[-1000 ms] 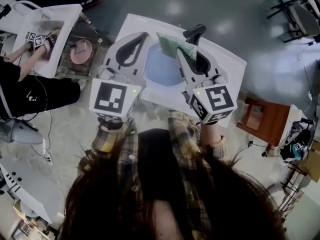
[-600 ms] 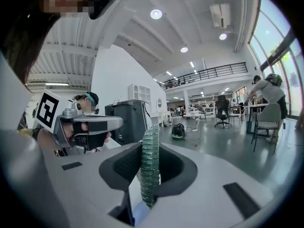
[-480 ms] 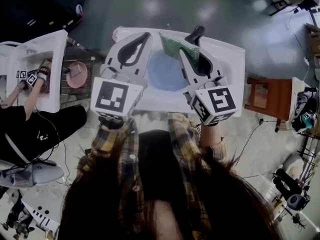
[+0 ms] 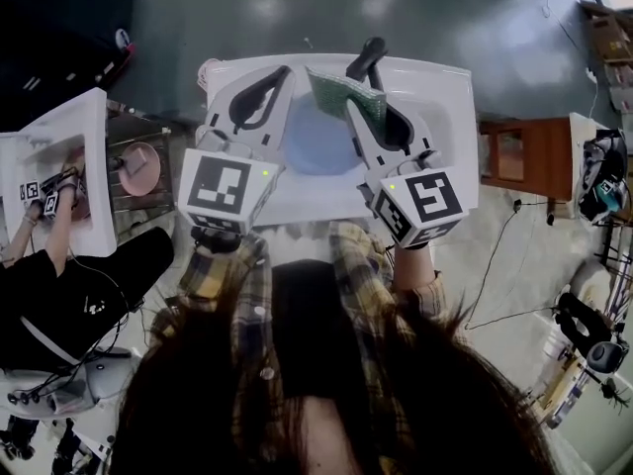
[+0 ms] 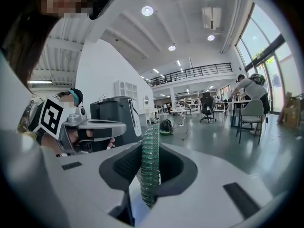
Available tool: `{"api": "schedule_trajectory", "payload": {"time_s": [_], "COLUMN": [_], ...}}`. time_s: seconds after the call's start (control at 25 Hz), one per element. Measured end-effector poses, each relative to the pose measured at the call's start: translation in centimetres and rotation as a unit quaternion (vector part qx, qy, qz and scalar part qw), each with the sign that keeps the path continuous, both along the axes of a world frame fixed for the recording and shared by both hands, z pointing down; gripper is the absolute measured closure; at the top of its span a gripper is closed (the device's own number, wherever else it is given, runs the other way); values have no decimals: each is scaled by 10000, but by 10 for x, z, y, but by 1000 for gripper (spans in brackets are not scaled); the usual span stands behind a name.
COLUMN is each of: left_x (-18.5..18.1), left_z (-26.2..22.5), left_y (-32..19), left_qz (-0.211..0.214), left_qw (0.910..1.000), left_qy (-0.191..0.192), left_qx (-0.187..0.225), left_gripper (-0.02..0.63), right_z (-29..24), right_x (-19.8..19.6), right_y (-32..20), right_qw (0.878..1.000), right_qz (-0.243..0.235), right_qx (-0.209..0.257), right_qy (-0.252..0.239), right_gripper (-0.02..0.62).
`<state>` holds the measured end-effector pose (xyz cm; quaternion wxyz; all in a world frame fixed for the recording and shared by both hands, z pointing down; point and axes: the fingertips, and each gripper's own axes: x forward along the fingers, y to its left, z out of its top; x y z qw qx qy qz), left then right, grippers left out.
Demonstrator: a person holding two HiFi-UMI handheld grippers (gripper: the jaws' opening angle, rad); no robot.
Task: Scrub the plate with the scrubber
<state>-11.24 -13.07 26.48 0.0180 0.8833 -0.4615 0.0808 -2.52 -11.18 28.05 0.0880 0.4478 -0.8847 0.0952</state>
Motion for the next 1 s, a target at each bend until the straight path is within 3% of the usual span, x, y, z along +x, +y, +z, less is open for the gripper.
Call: {"api": "schedule_trajectory", "payload": {"time_s": [0.48, 1.0], "left_x": [16, 19], "left_z": [58, 151], "left_y": [-8, -8], "left_qz": [366, 731], "left_qw": [9977, 9878], "left_qy": [-92, -447], "left_qx": [-562, -1302], "left_gripper": [592, 591], "right_z": [39, 102], "right_x": [6, 12], "right_y": [0, -7], "right_qw": [9988, 9950], "right_qz": [185, 431], "right_qx": [-435, -904], "right_qy": [-81, -29], "right_gripper": [502, 500]}}
